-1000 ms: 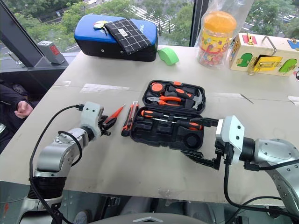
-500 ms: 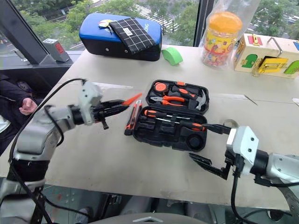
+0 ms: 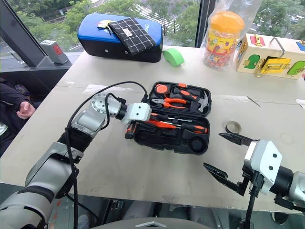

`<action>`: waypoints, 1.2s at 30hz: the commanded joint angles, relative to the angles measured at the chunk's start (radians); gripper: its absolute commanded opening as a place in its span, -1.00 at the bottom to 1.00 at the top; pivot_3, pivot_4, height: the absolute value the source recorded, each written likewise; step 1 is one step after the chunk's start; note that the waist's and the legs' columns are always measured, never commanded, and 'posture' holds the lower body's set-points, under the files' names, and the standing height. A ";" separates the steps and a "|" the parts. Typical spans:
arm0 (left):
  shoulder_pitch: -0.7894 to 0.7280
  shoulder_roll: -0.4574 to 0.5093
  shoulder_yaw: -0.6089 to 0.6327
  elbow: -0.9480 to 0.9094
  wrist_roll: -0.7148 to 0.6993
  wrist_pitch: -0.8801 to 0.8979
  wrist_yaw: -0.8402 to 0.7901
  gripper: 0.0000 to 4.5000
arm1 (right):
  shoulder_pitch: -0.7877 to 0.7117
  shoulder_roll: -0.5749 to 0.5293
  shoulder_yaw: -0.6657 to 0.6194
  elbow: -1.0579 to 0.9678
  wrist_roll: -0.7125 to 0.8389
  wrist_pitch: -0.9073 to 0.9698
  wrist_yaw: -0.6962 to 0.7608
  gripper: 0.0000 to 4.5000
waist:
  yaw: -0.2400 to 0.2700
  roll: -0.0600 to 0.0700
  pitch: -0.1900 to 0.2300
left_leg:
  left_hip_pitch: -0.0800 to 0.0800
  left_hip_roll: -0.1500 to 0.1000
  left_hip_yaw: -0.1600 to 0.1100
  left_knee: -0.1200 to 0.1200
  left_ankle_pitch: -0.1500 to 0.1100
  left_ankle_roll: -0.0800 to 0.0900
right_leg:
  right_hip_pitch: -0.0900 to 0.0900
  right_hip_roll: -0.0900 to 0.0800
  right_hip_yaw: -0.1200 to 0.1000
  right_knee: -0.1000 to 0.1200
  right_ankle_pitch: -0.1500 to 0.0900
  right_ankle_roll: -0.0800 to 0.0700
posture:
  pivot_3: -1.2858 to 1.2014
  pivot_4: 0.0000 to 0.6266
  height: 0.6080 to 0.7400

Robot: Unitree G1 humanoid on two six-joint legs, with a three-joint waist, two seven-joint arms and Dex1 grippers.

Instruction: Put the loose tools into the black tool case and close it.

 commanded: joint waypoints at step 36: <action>0.230 -0.022 0.279 -0.277 -0.209 0.465 0.170 -0.89 | 0.059 0.033 0.043 -0.071 -0.033 -0.046 -0.084 1.00 | -0.008 -0.001 0.001 | 0.002 0.001 -0.002 0.011 0.000 0.000 | 0.004 0.000 -0.001 0.007 0.000 0.000 | 0.03 -0.52 1.00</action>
